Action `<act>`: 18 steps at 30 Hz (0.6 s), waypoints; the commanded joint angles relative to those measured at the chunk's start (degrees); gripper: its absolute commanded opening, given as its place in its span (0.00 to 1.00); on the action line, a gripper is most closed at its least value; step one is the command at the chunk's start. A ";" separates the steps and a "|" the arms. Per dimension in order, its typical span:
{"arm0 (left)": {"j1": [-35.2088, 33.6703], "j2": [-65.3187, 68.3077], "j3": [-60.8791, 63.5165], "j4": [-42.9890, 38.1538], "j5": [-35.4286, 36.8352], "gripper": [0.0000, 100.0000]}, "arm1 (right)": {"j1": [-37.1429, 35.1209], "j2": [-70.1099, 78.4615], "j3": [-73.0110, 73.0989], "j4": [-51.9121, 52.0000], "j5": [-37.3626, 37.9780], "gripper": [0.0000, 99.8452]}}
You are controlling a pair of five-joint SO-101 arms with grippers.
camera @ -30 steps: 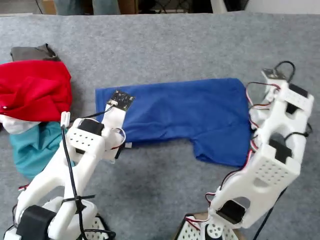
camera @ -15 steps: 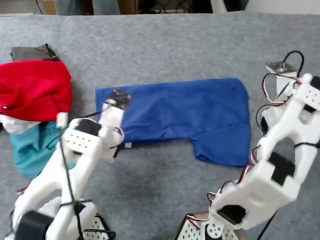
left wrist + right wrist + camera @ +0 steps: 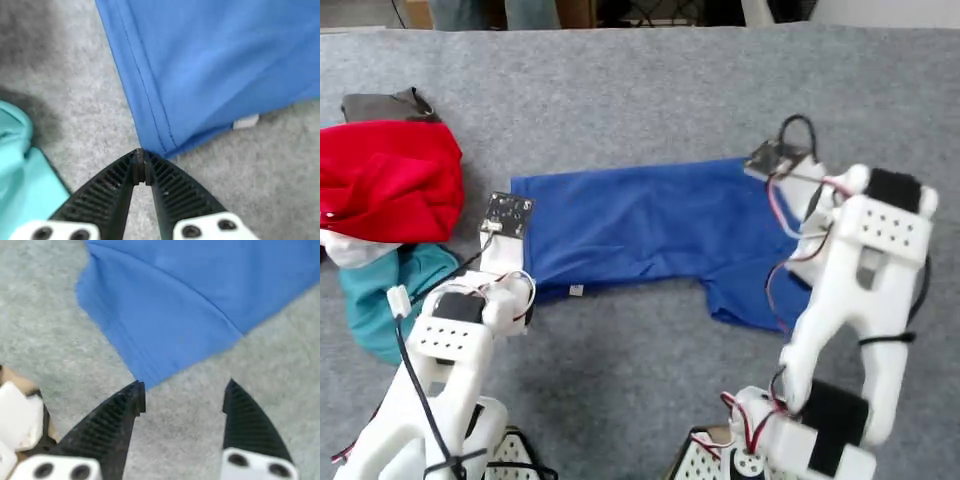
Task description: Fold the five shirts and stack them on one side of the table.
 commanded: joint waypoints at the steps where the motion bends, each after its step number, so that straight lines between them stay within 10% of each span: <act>1: -0.31 5.45 -3.82 -3.69 1.05 0.08 | -2.99 -5.85 5.67 -2.02 6.07 0.29; 18: -3.30 27.25 -19.30 -3.25 0.79 0.09 | -4.75 -7.60 31.52 -24.70 13.80 0.29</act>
